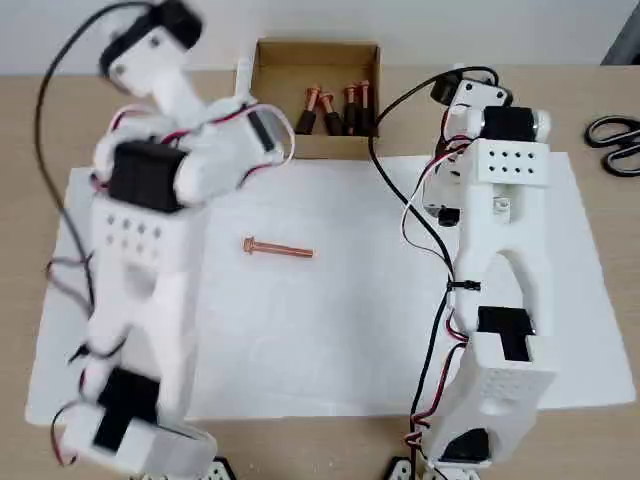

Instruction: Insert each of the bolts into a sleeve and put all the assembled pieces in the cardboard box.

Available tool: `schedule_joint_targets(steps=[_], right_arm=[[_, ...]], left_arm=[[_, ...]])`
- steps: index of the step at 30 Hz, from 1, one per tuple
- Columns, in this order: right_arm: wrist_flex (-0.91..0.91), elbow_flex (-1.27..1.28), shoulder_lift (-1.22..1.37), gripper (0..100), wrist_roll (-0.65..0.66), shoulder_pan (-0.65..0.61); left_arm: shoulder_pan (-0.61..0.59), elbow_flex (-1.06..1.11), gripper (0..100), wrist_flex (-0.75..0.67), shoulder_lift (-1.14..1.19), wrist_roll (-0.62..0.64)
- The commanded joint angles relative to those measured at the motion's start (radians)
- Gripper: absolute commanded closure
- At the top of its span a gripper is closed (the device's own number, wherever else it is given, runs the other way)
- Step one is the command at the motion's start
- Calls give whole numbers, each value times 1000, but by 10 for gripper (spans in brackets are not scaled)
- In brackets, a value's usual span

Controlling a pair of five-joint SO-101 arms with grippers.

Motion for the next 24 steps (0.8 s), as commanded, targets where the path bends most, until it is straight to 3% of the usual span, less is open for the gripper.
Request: schedule_joint_targets(steps=[1, 6, 12, 16, 24], right_arm=[[4, -2, -73, 995, -5, -7], [4, -2, -73, 995, -6, -7], [5, -2, -73, 995, -6, -24], [7, -2, -73, 995, -6, -25], [7, -2, -73, 995, -6, -25]], left_arm=[[11, 225, 899, -40, -129, 41], [9, 562, 900, -215, -130, 40], [14, 885, 900, -534, -130, 161], [14, 1017, 900, -707, -130, 172], [11, 1173, 900, -914, -130, 172]])
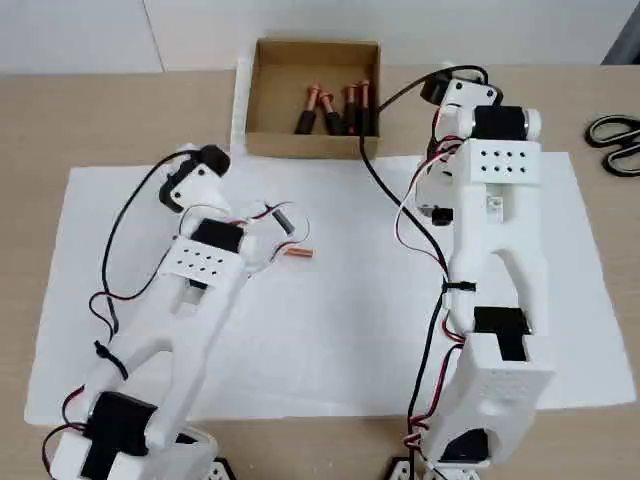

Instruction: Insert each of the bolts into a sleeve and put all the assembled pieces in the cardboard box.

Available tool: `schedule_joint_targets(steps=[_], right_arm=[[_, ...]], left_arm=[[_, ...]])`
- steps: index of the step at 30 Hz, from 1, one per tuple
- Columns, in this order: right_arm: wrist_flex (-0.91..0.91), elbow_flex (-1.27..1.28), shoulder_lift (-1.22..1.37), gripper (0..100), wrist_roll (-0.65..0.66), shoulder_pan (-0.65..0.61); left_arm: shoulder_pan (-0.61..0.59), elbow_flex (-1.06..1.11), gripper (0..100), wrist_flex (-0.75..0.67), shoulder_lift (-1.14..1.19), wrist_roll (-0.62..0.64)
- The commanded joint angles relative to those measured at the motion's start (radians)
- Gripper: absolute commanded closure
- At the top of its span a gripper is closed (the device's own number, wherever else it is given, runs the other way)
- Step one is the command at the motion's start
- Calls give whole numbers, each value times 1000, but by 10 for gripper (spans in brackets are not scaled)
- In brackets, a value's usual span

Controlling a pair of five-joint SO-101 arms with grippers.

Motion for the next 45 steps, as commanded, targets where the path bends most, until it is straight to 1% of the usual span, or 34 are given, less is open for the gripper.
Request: schedule_joint_targets(steps=[1, 6, 13, 21, 27, 34, 39, 45], right_arm=[[7, -2, -73, 995, -6, -1], [7, -2, -73, 995, -6, -1], [8, -2, -73, 995, -6, -1], [8, -2, -73, 995, -6, -1], [8, -2, -73, 995, -6, -1], [8, -2, -73, 995, -6, -1], [8, -2, -73, 995, -6, -2], [8, 0, -73, 995, -6, -2]], left_arm=[[0, 42, 900, -97, -40, 6], [0, 77, 900, -140, -40, 6], [-25, 82, 899, -140, -38, 6], [-46, 68, 897, -141, 38, 6], [-41, 53, 823, -146, 44, 6], [-44, 56, 818, -149, 46, 6], [-48, 61, 819, -229, 54, 6], [-48, 51, 819, -239, 144, 6]])
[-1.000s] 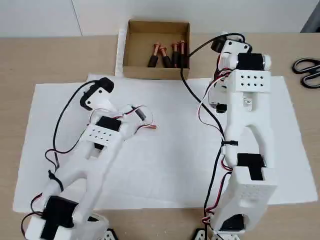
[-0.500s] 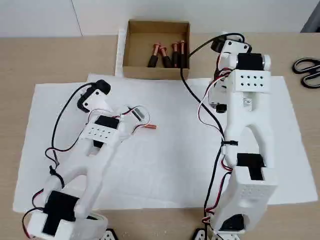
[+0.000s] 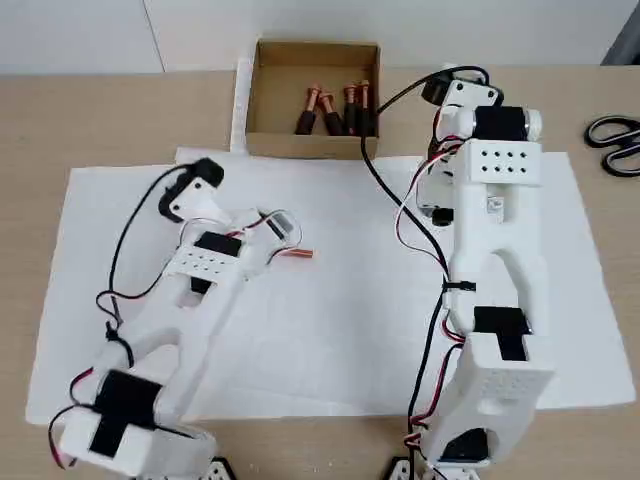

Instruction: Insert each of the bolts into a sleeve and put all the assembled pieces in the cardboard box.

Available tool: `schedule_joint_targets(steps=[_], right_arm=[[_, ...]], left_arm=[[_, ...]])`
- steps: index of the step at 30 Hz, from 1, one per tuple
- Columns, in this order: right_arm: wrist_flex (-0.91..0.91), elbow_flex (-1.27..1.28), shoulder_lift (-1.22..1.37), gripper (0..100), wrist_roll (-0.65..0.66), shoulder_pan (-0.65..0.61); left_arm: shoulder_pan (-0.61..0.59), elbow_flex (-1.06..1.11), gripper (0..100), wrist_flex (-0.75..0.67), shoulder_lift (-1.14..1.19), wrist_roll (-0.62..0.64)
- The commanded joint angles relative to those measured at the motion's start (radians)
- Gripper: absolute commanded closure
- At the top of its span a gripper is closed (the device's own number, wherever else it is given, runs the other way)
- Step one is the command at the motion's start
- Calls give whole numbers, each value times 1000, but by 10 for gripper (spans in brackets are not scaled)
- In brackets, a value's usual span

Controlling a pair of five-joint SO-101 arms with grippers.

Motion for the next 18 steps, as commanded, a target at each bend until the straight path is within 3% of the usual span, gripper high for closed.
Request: schedule_joint_targets(steps=[1, 13, 18], right_arm=[[8, 0, -73, 995, -6, -2], [8, 0, -71, 995, -6, -1], [8, 0, -71, 995, -6, 1]], left_arm=[[-5, -30, 819, -20, 18, 5], [-6, -36, 820, -14, 29, 5], [-6, -21, 875, -14, 28, 5]])
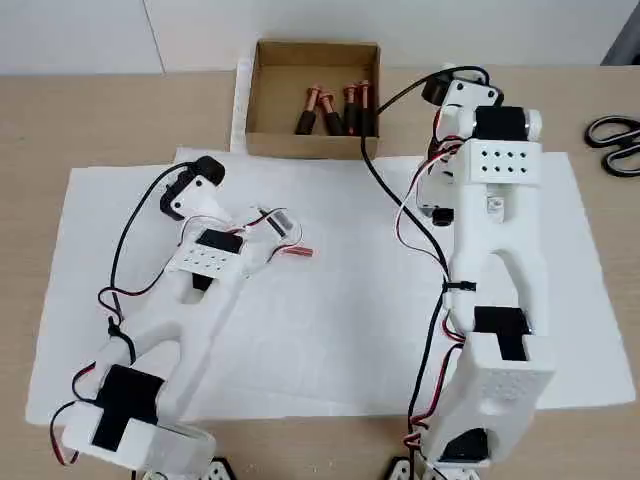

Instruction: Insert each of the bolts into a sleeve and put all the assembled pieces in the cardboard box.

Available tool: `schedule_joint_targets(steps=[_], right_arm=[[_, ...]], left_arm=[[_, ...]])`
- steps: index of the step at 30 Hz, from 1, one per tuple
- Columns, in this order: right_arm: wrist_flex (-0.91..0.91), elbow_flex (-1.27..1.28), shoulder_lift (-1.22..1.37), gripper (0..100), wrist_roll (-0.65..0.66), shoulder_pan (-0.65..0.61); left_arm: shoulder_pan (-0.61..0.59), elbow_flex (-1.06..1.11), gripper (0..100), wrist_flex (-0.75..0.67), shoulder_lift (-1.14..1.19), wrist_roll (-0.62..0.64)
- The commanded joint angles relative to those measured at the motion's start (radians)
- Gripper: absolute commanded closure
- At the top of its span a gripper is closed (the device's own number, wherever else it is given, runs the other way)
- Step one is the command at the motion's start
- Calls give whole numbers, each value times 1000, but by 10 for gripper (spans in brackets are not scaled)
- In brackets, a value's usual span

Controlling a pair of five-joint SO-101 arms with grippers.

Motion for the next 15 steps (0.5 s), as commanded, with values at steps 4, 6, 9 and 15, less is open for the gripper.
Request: schedule_joint_targets(steps=[4, 6, 9, 15], right_arm=[[8, 0, -70, 995, -6, 1], [8, 0, -70, 995, -6, 1], [8, 0, -68, 995, -6, 1], [8, 0, -68, 995, -6, -1]], left_arm=[[-6, -5, 878, -6, 3, 5], [-6, -5, 878, -6, 6, 5], [-6, -5, 878, -5, 34, 5], [-8, -10, 878, -5, 68, 6]])
